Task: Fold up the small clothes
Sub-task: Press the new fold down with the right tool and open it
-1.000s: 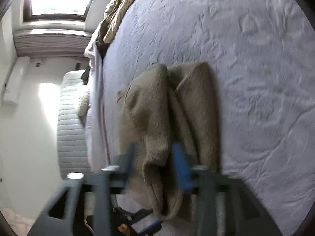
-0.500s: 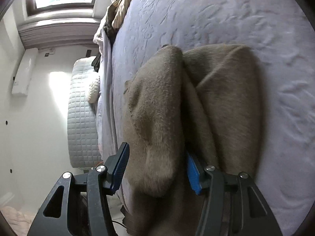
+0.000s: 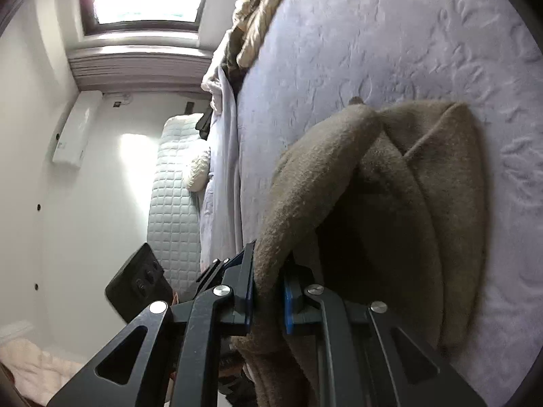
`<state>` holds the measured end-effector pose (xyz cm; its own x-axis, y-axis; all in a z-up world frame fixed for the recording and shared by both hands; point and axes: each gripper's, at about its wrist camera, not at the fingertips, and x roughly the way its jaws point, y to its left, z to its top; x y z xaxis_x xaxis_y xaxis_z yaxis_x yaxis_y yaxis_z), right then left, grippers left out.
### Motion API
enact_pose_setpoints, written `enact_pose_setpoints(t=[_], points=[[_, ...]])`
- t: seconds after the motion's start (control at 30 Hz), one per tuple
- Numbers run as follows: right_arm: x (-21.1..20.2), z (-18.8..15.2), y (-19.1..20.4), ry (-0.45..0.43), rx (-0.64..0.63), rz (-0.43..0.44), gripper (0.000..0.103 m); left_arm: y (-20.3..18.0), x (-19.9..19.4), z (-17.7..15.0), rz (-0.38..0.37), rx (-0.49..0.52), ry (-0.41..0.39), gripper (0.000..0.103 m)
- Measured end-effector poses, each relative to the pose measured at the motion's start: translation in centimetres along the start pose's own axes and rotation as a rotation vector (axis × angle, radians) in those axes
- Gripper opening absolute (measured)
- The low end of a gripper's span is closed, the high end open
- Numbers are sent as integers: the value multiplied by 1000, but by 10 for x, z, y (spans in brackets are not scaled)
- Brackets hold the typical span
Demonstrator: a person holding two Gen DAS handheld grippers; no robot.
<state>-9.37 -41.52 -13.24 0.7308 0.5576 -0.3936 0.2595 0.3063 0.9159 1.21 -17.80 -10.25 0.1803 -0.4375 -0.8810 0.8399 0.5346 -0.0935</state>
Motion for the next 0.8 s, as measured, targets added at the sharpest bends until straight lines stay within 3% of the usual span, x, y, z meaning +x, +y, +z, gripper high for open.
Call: enact_pose_setpoints(t=[0.07, 0.17, 0.27, 0.37, 0.47, 0.53, 0.57, 0.6, 0.67, 0.7, 0.8], points=[[-9, 0, -21, -22, 16, -115, 14, -9, 17, -6, -8, 9, 64, 81], [0, -1, -60, 38, 88, -271, 15, -22, 20, -15, 41, 73, 63, 81], [-4, -6, -64, 2, 120, -284, 17, -18, 2, -22, 43, 70, 47, 81], [-13, -14, -50, -11, 105, -359, 29, 0, -18, -29, 69, 10, 47, 81], [-23, -29, -24, -10, 54, -370, 38, 27, -25, -38, 73, -72, 78, 81], [-29, -42, -9, 0, 13, -392, 60, 45, -21, -47, 72, -147, 126, 81], [-30, -51, -3, 12, -13, -408, 61, 50, -19, -50, 72, -171, 138, 81], [-29, -57, 3, 25, -39, -422, 60, 53, -17, -53, 68, -192, 153, 81], [-24, -63, 10, 46, -75, -471, 32, 55, -6, -62, 60, -194, 200, 81], [-21, -67, 8, 54, -65, -510, 8, 53, -1, -67, 67, -174, 217, 81], [-17, -85, -18, 55, 18, -576, 6, 47, 12, -87, 79, -137, 258, 82]])
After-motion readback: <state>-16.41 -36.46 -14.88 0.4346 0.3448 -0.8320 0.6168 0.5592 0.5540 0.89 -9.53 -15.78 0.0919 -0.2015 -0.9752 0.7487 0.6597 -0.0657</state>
